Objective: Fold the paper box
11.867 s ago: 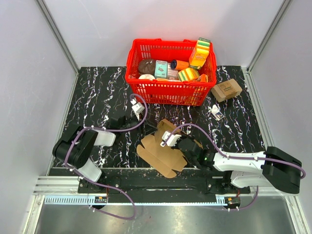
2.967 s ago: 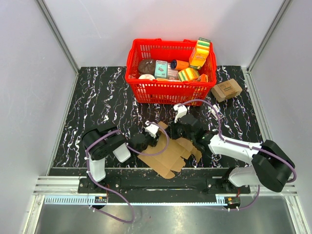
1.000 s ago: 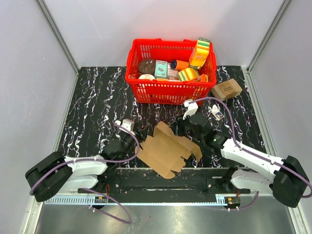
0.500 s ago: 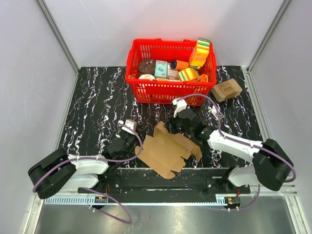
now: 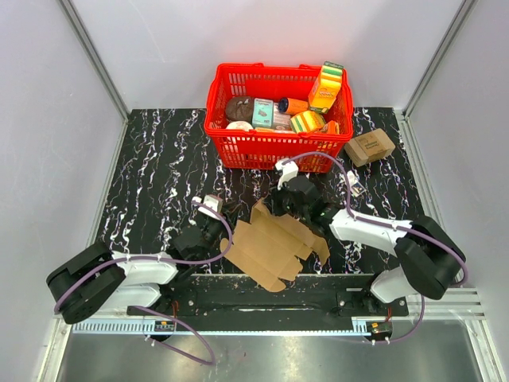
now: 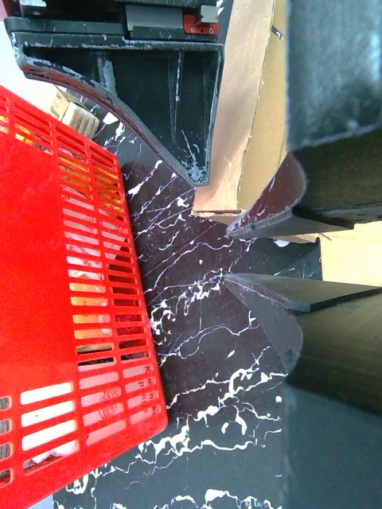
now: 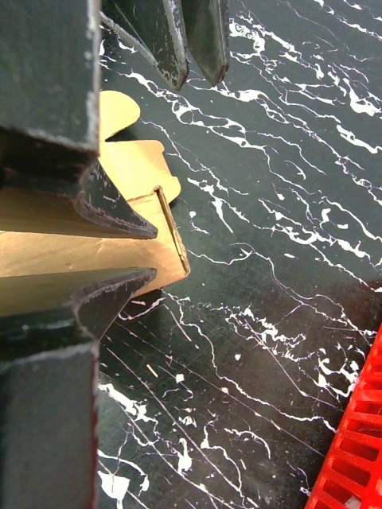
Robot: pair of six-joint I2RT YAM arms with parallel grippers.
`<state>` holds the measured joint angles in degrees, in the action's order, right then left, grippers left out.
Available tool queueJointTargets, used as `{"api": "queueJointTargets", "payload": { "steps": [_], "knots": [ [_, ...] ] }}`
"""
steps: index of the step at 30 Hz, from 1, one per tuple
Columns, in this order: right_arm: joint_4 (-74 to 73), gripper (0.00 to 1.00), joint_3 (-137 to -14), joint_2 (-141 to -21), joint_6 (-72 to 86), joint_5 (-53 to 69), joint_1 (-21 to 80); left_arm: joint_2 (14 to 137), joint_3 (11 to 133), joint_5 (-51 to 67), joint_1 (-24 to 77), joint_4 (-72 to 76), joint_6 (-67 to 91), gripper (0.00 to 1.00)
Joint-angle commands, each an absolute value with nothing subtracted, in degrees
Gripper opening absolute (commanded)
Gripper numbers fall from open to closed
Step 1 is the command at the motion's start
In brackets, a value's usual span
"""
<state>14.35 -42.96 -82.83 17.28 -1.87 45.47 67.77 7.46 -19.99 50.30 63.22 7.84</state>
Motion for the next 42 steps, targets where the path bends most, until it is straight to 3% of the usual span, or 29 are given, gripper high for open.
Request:
{"api": "queueJointTargets", "payload": {
  "steps": [1, 42],
  "knots": [
    [18.9, 0.26, -45.5, -83.8, 16.0, -0.2, 45.0, 68.7, 6.9, -21.4, 50.4, 67.8, 8.3, 0.29],
    [14.9, 0.24, -44.4, -85.3, 13.9, 6.2, 45.0, 73.0, 6.2, -20.8, 50.5, 71.5, 9.7, 0.20]
  ]
}}
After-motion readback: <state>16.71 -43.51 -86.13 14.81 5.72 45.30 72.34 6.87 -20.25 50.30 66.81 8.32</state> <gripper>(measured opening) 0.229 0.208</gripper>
